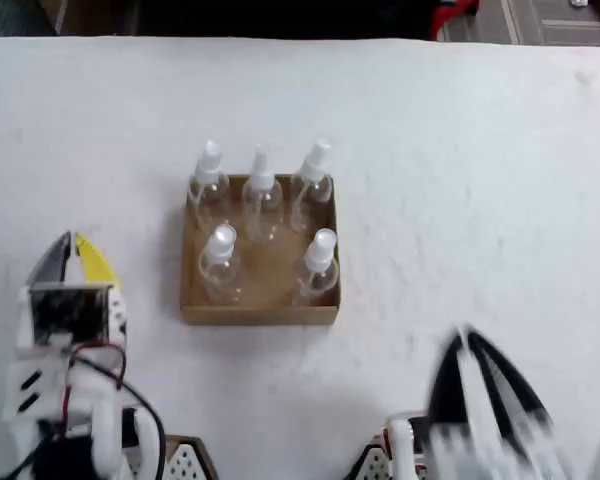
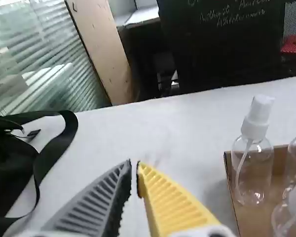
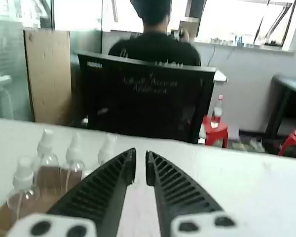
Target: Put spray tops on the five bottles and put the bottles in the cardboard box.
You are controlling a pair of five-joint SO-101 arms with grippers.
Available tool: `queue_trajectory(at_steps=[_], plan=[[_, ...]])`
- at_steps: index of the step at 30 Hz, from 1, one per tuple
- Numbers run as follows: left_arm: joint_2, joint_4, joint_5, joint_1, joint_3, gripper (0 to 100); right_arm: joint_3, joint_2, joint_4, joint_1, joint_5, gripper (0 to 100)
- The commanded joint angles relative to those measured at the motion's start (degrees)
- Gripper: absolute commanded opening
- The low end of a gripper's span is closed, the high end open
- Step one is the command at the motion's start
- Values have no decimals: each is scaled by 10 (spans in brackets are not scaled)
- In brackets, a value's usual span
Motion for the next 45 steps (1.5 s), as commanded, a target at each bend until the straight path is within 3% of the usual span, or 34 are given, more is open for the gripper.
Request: queue_trajectory(at_steps=[1,8,11,16,24,32,45], plan=[[0,-83,-5,-7,114,21,166,0,-102,4,-5,16],[4,-165,-5,-7,302,23,407,0,-267,153,-11,16],[3,-134,-4,-5,300,24,505,0,-327,190,-11,16],[3,-72,-2,-3,299,24,623,1,-346,174,-11,16],[3,129,0,-3,299,24,735,3,-342,134,-6,16],[3,128,93,-4,299,24,734,4,-196,132,-6,16],[3,128,93,-4,299,24,734,4,-186,137,-5,18]])
